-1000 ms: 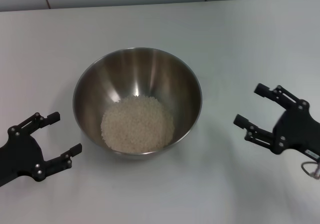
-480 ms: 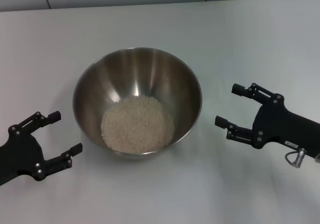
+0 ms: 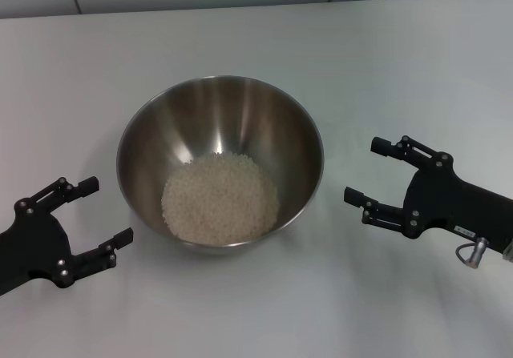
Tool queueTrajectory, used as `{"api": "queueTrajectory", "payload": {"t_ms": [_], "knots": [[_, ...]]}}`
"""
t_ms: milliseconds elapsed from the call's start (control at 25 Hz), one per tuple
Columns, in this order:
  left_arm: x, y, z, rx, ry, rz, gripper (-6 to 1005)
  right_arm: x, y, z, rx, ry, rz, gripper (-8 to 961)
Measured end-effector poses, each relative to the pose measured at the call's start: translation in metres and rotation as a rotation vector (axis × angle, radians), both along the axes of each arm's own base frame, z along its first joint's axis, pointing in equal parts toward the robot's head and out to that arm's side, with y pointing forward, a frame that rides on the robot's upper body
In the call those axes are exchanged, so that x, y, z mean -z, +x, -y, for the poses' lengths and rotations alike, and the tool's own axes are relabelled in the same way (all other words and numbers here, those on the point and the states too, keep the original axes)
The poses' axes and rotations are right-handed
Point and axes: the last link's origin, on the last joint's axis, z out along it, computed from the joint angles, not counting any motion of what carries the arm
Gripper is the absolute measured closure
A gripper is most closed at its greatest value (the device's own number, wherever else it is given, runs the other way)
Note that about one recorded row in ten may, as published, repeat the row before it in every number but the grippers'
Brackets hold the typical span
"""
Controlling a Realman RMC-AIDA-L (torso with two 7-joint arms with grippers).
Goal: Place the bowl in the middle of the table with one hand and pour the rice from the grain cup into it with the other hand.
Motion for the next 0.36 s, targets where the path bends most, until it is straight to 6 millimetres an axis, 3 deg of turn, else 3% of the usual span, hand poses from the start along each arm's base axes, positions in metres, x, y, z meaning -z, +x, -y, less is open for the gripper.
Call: {"api": "queueTrajectory", "payload": {"t_ms": [360], "knots": [[0.0001, 0.0001, 0.0, 0.0, 0.0, 0.0, 153, 0.0006, 0.0, 0.0001, 0.002, -0.001, 0.0, 123]]}}
